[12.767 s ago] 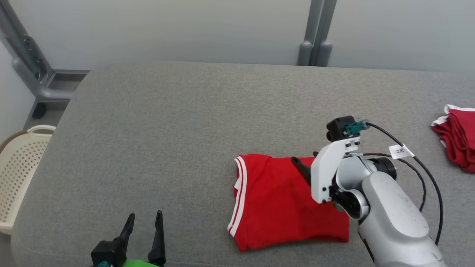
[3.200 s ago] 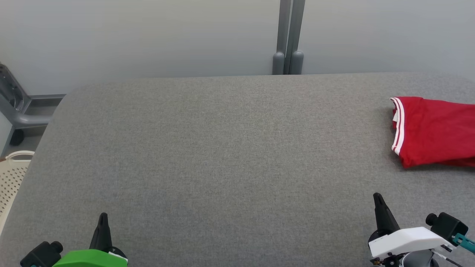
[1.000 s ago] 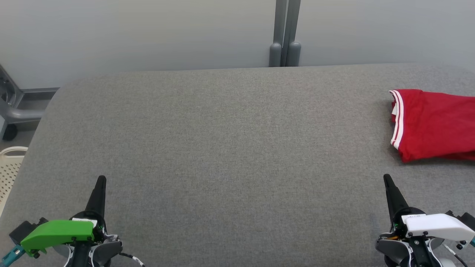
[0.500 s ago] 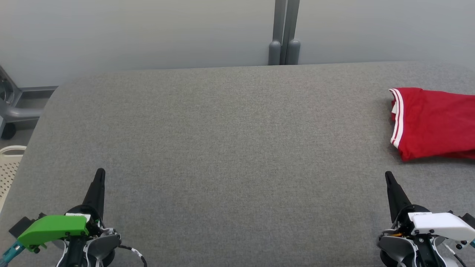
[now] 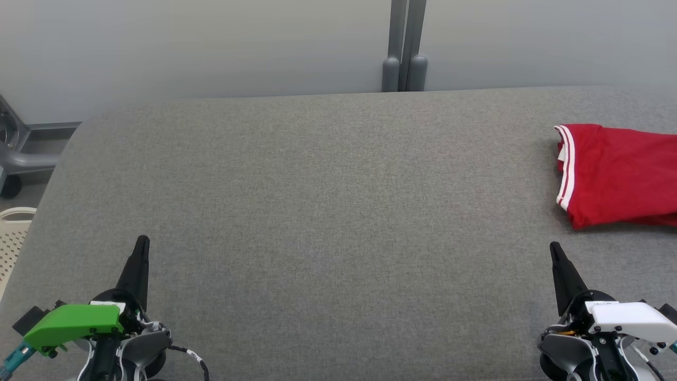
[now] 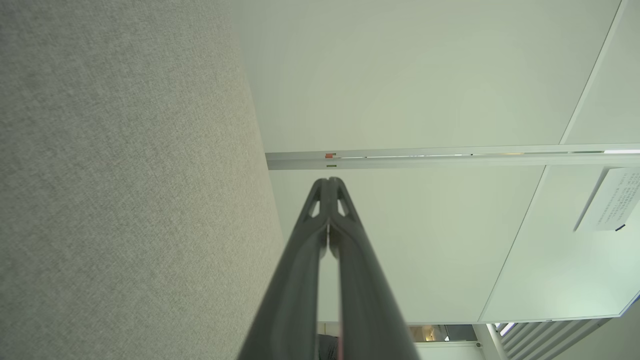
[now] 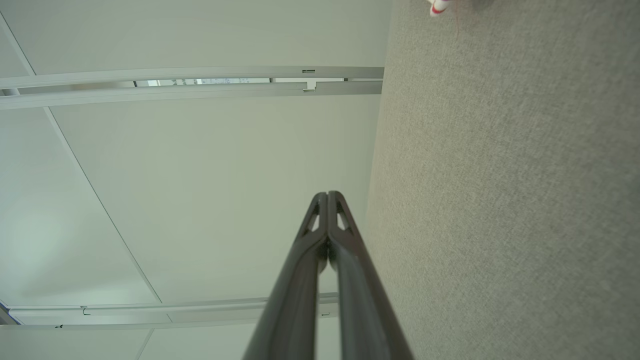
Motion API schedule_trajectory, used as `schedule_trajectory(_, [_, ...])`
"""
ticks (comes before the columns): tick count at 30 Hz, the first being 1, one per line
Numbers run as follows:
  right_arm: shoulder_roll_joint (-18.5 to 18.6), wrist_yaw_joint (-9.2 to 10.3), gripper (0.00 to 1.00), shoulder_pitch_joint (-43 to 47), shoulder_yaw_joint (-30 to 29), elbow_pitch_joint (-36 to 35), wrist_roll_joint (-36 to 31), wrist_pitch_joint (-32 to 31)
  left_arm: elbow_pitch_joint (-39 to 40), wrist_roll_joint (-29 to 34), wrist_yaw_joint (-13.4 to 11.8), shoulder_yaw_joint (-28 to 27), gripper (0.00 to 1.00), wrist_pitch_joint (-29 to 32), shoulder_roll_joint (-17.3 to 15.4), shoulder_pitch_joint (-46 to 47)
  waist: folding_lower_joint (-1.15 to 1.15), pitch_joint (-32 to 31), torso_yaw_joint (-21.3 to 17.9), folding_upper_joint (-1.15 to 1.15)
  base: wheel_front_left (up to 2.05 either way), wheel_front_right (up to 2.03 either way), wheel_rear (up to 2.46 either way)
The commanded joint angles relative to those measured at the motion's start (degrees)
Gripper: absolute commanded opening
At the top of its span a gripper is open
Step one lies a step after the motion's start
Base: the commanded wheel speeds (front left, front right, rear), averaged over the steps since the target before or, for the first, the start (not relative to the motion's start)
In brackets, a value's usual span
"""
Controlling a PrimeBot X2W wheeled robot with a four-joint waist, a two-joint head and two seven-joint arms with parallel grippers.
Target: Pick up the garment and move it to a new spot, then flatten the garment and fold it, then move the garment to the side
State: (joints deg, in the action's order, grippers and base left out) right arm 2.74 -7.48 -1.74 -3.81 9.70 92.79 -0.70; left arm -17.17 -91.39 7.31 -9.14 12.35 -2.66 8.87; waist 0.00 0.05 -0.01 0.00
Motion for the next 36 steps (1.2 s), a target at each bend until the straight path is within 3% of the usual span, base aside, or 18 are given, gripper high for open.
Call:
schedule_trajectory(1, [0.3,-0.02,0.0,-0.5,-0.1,-0.3,0.3,-0.2,0.1,-0.5,0.4,-0.1,0.0,0.0,-0.4,0.8,0.0,0.0,0.0,0.0,0.0,0.0,0.0])
schedule_trajectory(36, [0.3,-0.02,0.0,-0.5,-0.1,-0.3,0.3,-0.2,0.1,-0.5,0.4,-0.1,0.0,0.0,-0.4,0.8,0.0,0.0,0.0,0.0,0.0,0.0,0.0])
